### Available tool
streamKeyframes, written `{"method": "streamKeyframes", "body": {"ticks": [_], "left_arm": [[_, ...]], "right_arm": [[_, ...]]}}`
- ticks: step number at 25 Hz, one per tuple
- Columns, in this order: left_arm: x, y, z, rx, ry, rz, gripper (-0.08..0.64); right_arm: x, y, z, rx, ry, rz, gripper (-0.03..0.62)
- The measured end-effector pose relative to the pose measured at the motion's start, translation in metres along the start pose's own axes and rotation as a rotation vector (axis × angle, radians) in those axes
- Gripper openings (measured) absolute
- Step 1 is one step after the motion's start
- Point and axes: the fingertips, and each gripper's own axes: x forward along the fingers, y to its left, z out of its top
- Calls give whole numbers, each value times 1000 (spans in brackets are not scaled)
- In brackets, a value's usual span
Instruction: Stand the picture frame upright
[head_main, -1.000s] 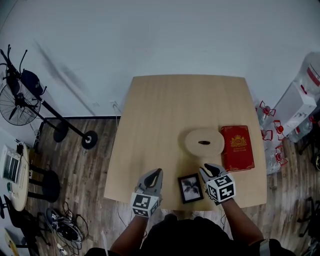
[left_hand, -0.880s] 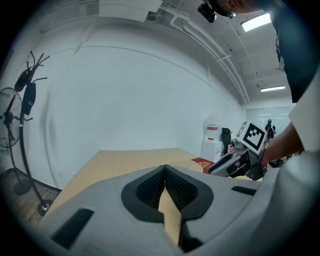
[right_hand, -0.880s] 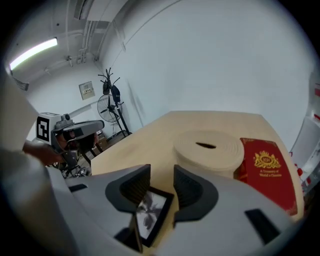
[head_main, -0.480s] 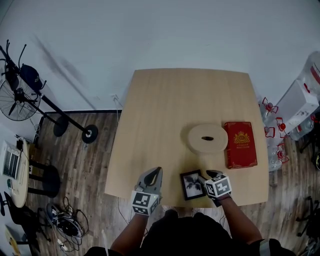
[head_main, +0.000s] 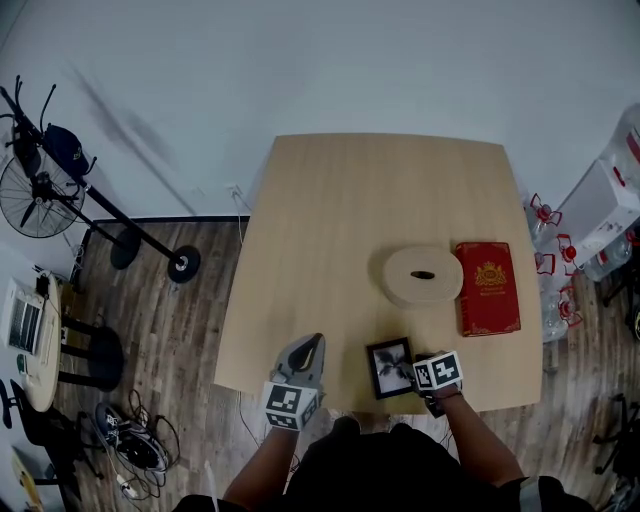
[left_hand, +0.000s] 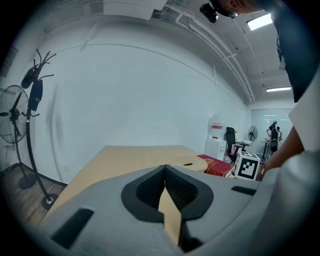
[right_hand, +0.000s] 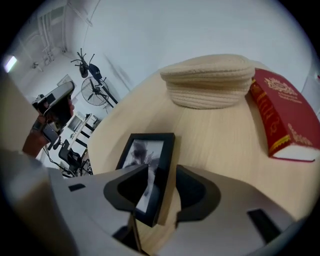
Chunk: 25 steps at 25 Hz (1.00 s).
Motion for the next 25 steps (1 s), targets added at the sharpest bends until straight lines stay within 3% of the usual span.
{"method": "streamKeyframes", "body": {"ticks": [9,11,13,25], "left_arm": [[-3,3,-3,-7,-2,3,0],[-3,2,-3,-7,-4,1,0],[-3,1,-4,-13,3,-1,1],[-6,5,-4,-23,-4,1,0]], "right_arm": [[3,-2,-2,-16,16,-69,144],[3,0,-3,-4,12,-60,139],[4,3,-3,12,9,-53,95],[2,2,-3,68,-36,-53,71]]}}
